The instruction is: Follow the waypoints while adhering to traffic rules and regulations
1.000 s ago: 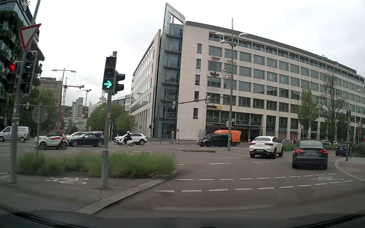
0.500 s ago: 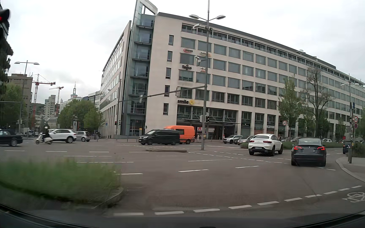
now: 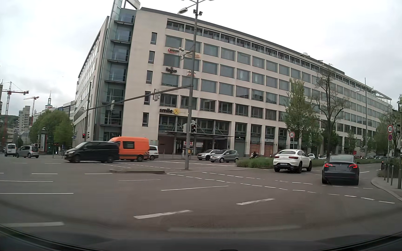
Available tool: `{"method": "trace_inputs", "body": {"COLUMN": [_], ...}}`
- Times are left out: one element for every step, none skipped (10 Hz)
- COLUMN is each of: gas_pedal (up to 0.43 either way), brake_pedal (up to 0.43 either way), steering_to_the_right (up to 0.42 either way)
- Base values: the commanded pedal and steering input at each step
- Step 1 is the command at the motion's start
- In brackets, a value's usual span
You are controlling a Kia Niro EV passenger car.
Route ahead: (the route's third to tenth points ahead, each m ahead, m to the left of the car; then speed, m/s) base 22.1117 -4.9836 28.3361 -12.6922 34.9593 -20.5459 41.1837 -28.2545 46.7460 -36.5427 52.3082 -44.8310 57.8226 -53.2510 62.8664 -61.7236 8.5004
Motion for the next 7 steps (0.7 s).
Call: {"method": "trace_inputs", "body": {"gas_pedal": [0.157, 0.157, 0.157, 0.157, 0.157, 0.157, 0.157], "brake_pedal": [0.0, 0.0, 0.0, 0.0, 0.0, 0.0, 0.0], "steering_to_the_right": [0.143, 0.149, 0.153, 0.154, 0.157, 0.16, 0.163]}}
